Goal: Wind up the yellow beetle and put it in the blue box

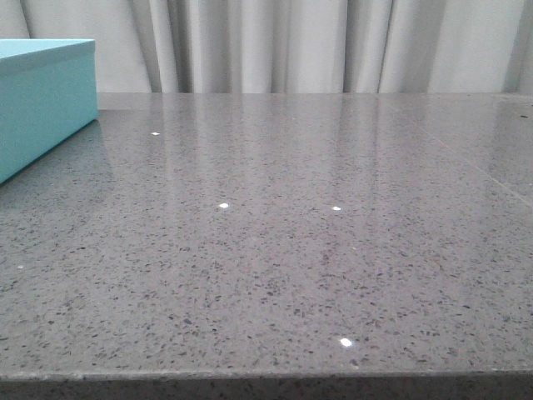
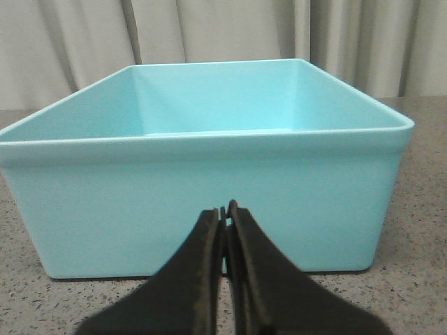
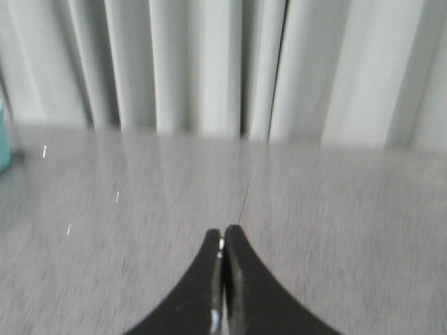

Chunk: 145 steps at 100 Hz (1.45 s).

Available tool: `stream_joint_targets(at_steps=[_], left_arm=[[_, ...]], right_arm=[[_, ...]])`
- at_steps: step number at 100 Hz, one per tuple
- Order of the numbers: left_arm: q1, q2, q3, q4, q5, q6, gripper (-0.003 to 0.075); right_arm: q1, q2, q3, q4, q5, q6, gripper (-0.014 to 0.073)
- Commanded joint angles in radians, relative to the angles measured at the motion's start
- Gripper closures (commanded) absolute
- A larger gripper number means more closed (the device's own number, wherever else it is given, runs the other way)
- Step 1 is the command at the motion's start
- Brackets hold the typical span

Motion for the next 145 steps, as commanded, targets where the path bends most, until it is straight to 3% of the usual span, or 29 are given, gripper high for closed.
stream_joint_targets(at_steps=[1, 14, 27, 43, 58, 68, 145], left_arm=[[0.001, -0.031, 0.021, -0.009, -0.072, -0.002, 0.0739], [0.001, -0.031, 0.021, -0.009, -0.072, -0.002, 0.0739], [0.001, -0.031, 0.021, -0.009, -0.072, -0.002, 0.0739], [0.001, -0.031, 0.021, -0.009, -0.072, -0.002, 0.0738], [0.001, -0.031, 0.021, -0.009, -0.072, -0.002, 0.0739], [0.001, -0.031, 0.021, -0.009, -0.072, -0.002, 0.0739], [0.001, -0.031, 0.021, -0.009, -0.072, -0.002, 0.0739]], right_arm=[[-0.064, -0.041, 0.074, -0.016, -0.268, -0.008, 0.0662], [-0.145, -0.109, 0.176, 0.002, -0.31, -0.008, 0.0662], [-0.203, -0.154, 0.231, 0.095, -0.236, -0.067, 0.0662], [-0.248, -0.172, 0.271, 0.102, -0.198, -0.109, 0.0662], [-0.251, -0.221, 0.354, 0.102, -0.226, -0.089, 0.0662], [-0.251, -0.247, 0.35, 0.101, -0.158, -0.078, 0.0662], [-0.252, -0.248, 0.351, 0.101, -0.154, -0.078, 0.0662]])
